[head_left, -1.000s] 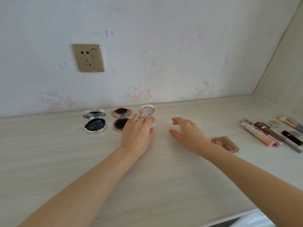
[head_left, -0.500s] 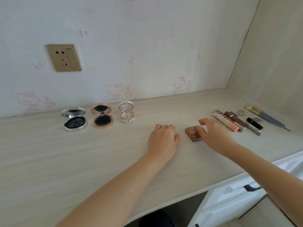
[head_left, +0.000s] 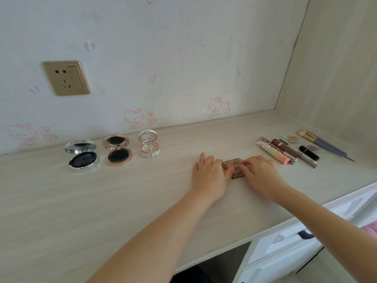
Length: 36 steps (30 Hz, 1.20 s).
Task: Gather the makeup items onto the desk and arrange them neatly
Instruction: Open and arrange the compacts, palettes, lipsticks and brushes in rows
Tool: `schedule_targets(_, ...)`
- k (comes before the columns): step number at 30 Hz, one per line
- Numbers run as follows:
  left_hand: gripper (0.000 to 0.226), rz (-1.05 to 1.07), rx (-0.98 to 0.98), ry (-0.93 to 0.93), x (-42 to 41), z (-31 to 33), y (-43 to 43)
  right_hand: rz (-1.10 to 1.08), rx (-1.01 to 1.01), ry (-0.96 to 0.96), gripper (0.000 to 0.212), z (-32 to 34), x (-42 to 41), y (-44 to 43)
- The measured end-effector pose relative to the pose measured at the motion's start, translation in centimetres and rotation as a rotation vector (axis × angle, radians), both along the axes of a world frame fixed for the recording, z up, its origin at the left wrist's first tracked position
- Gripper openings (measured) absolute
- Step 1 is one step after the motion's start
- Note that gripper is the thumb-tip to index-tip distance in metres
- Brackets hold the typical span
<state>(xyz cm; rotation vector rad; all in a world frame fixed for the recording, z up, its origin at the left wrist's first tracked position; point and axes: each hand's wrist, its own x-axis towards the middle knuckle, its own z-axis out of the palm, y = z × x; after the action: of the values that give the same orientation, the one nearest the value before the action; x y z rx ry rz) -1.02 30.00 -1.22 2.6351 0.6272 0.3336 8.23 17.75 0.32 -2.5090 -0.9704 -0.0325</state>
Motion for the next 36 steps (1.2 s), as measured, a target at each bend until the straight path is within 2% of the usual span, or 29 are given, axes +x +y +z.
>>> schedule_targets(5, 0.051, -0.016, -0.050, -0.019, 0.0, 0.4, -0.1, -0.001, 0.062, 0.030, 0.022, -0.1, -0.3, -0.1)
schedule_targets(12, 0.039, -0.024, -0.226, -0.303, -0.8, 0.7, -1.4, -0.086, 0.246, 0.155, 0.022, 0.5, -1.9, -0.9)
schedule_targets(16, 0.040, -0.003, -0.327, -0.353, -1.7, 0.4, -1.6, -0.134, 0.341, 0.214, 0.021, 0.7, -2.7, -1.2)
schedule_targets(21, 0.038, -0.010, -0.430, -0.425, -4.0, 1.1, -1.2, -0.073, 0.371, 0.208, 0.024, 1.4, -4.3, -1.2)
schedule_targets(25, 0.045, 0.011, -0.407, -0.451, -6.3, 1.4, -0.2, -0.010, 0.368, 0.241, 0.034, 1.8, -6.3, -0.3)
schedule_targets(30, 0.044, 0.082, -0.512, -0.478, -9.8, 1.8, 2.0, 0.114, 0.393, 0.270, 0.045, 2.0, -9.3, 1.5)
schedule_targets(36, 0.043, 0.143, -0.598, -0.490, -14.6, 2.3, 4.2, 0.239, 0.394, 0.287, 0.033, 1.9, -13.0, 4.1)
